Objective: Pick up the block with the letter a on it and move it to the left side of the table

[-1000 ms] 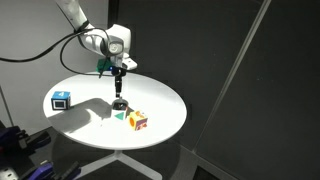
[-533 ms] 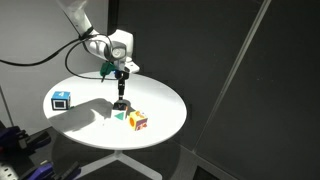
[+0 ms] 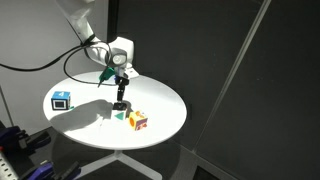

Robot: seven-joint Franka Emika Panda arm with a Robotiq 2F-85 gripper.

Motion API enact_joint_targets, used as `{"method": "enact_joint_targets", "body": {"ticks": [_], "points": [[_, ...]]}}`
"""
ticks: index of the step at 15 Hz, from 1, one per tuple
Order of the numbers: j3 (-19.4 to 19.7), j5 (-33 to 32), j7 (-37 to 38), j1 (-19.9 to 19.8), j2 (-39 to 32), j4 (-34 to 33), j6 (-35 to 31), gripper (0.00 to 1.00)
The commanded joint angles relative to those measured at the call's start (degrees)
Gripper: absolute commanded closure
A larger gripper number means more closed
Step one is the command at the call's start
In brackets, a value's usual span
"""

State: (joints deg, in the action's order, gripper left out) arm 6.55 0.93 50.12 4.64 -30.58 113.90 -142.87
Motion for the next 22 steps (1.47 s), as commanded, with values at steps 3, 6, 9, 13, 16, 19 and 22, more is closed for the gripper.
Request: {"method": "enact_joint_targets", "body": {"ticks": [3, 6, 9, 13, 16, 19, 22], "points": [[1.1, 0.3, 1.3, 1.1, -2.5, -1.4, -0.8, 0.00], [1.1, 0.4, 1.1, 1.2, -3.2, -1.7, -1.2, 0.00], [1.2, 0.5, 1.0, 1.3, -3.8, -2.1, -1.4, 0.00], [1.1, 0.5, 0.9, 1.4, -4.4, -2.5, -1.4, 0.00], [1.1, 0.5, 0.8, 1.4, -4.8, -2.9, -1.3, 0.00], [1.2, 0.5, 0.7, 1.5, -5.0, -2.9, -1.3, 0.00], [1.2, 0.5, 0.7, 1.5, -5.2, -3.0, -1.2, 0.00]]}}
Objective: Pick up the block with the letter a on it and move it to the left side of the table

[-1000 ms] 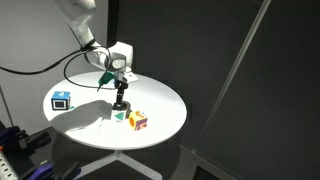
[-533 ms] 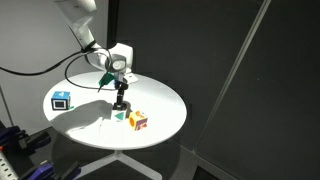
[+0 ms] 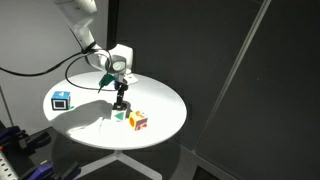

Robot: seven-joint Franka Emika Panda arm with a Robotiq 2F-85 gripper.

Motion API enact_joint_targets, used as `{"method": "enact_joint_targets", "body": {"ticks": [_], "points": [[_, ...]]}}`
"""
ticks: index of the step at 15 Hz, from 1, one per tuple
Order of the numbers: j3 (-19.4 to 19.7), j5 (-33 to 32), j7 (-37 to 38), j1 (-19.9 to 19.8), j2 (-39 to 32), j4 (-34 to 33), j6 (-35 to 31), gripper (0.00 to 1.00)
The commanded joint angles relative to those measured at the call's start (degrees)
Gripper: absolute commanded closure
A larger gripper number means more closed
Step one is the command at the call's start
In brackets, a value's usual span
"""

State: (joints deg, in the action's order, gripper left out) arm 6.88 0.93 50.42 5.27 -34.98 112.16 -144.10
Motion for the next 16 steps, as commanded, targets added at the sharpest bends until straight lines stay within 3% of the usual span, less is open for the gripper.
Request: {"method": "enact_joint_targets", "body": {"ticks": [1, 11, 12, 13, 16], "points": [[0.9, 0.5, 0.4, 0.8, -0.9, -1.2, 0.0, 0.00], [1.2, 0.2, 0.4, 1.0, -1.7, -1.4, 0.0, 0.00], [1.1, 0.2, 0.2, 1.0, -1.6, -1.4, 0.4, 0.25], [1.1, 0.2, 0.1, 1.0, -1.5, -1.3, 0.4, 0.26], [1.0, 0.1, -0.3, 1.0, -1.0, -1.4, 1.3, 0.50]]}}
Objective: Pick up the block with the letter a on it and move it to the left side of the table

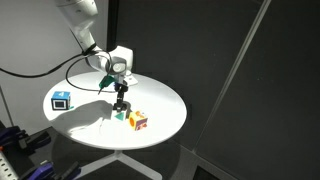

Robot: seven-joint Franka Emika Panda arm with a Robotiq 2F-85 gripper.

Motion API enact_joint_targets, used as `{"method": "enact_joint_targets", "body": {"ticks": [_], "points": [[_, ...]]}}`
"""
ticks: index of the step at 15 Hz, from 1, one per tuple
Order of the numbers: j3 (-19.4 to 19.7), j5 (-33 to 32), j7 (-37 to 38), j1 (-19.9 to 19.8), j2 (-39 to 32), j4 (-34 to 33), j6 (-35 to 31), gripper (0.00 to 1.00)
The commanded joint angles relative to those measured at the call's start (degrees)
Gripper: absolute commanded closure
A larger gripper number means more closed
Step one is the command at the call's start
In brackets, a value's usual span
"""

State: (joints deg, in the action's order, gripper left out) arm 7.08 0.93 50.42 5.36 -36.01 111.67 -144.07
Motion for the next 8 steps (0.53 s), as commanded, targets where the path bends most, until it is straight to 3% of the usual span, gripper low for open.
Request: {"method": "enact_joint_targets", "body": {"ticks": [1, 7, 8], "points": [[0.9, 0.0, -0.3, 1.0, 0.2, -0.9, 1.5, 0.56], [1.1, -1.8, -2.7, 1.7, 2.5, 0.6, 3.1, 0.93], [1.0, -2.1, -3.5, 1.7, 3.0, 0.9, 3.8, 0.91]]}}
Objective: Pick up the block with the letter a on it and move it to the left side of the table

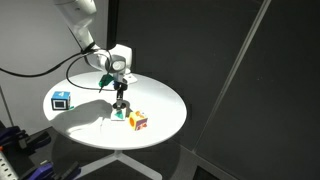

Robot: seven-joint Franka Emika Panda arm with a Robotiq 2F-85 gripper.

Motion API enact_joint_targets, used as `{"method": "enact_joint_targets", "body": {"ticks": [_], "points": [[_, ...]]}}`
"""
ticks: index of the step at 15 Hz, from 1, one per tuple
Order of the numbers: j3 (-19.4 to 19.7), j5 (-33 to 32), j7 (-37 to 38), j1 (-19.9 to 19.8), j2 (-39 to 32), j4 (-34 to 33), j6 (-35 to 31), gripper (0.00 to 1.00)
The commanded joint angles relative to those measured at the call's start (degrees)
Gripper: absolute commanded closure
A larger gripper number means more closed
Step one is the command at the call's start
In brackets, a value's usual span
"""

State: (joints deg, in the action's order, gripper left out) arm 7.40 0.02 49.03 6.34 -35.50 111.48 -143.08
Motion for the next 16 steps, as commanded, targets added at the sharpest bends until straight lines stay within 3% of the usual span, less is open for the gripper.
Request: {"method": "enact_joint_targets", "body": {"ticks": [1, 7, 16], "points": [[0.5, -1.5, -2.8, 0.8, 2.9, 1.2, 3.7, 0.94], [0.0, -3.9, -8.6, 1.2, 7.6, 3.7, 7.2, 0.94], [-1.7, -7.0, -20.9, 1.3, 15.9, 10.0, 7.4, 0.94]]}}
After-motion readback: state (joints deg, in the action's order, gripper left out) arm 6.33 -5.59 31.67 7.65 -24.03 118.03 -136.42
